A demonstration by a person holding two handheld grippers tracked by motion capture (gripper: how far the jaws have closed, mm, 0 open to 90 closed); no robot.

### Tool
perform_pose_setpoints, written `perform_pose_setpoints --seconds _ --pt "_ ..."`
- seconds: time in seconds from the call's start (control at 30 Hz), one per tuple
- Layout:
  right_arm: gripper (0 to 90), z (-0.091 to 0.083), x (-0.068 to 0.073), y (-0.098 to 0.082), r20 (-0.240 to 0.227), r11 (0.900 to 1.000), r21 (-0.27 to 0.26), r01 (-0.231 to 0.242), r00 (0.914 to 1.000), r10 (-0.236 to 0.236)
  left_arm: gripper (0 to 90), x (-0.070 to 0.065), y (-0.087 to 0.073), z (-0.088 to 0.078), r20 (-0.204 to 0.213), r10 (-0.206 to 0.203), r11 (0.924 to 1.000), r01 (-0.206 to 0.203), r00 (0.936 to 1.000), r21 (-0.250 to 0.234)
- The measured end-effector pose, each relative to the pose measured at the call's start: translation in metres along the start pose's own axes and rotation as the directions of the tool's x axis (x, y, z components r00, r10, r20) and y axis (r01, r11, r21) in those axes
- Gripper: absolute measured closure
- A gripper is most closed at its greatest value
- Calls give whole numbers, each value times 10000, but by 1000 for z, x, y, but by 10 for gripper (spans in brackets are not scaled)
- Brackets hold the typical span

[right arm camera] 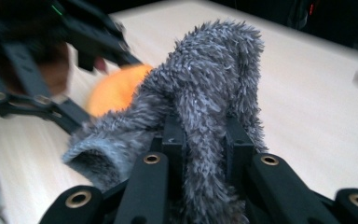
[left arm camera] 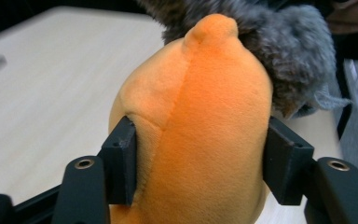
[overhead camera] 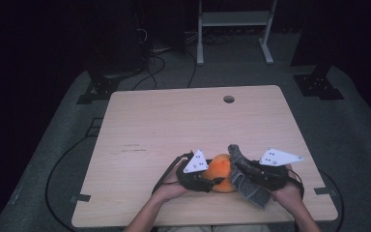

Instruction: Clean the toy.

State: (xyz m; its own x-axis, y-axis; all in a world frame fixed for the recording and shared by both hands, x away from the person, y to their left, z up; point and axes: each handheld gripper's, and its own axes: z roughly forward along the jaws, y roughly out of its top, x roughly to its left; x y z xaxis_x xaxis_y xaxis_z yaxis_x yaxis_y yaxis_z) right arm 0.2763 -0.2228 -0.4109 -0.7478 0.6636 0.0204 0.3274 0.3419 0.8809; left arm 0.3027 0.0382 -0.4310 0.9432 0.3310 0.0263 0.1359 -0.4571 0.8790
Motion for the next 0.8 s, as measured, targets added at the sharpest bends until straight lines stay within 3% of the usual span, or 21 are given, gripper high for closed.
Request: perform_pose_setpoints --seconds 0.07,0.13,0.2,0.23,0.27,0.33,0.4,0.5,0.57,0.63,0.7,0.73,0.8 --pt "744 4 -8 -9 -185 9988 9 -480 9987 480 238 3 3 -3 116 -144 9999 143 9998 50" --pt "744 4 -10 -10 212 9991 239 -342 9992 337 143 10 2 -9 345 -358 9991 365 9988 -197" --pt "744 4 -13 -13 114 9983 169 -555 9984 553 97 15 -2 -11 23 -334 9993 334 9994 143" --pt "743 4 -13 -13 172 9982 191 -565 9983 562 83 18 -5 -10 103 -521 9985 519 9986 195" --pt "743 4 -13 -13 231 9982 210 -553 9982 548 86 20 -8 -7 327 -688 9975 682 9971 187" --pt "743 4 -12 -12 254 9985 270 -468 9986 462 151 17 -11 -3 751 -553 9984 545 9956 136" --pt "744 -1 -10 -7 412 9991 285 -323 9987 311 287 13 -12 -3 550 -208 9996 219 9983 -189" --pt "744 -15 -4 6 528 9998 -216 -11 9986 23 395 12 -2 -8 381 -443 9974 463 9983 -545" --pt "745 -26 5 20 270 9962 -859 135 9996 -112 410 10 5 -12 170 -292 9972 303 9994 -683" --pt "744 -27 17 30 274 9926 -1003 677 9975 -653 414 9 9 -17 191 -291 9966 305 9994 -764" --pt "744 -19 23 31 467 9917 -797 1005 9942 -970 416 7 9 -17 212 -310 9972 323 9993 -671" --pt "744 -14 22 28 621 9930 -545 1052 9929 -1018 415 6 7 -15 159 -134 9990 141 9998 -430" --pt "745 -4 16 14 574 9966 -172 807 9952 -796 353 6 4 -11 354 -280 9984 297 9990 -491"
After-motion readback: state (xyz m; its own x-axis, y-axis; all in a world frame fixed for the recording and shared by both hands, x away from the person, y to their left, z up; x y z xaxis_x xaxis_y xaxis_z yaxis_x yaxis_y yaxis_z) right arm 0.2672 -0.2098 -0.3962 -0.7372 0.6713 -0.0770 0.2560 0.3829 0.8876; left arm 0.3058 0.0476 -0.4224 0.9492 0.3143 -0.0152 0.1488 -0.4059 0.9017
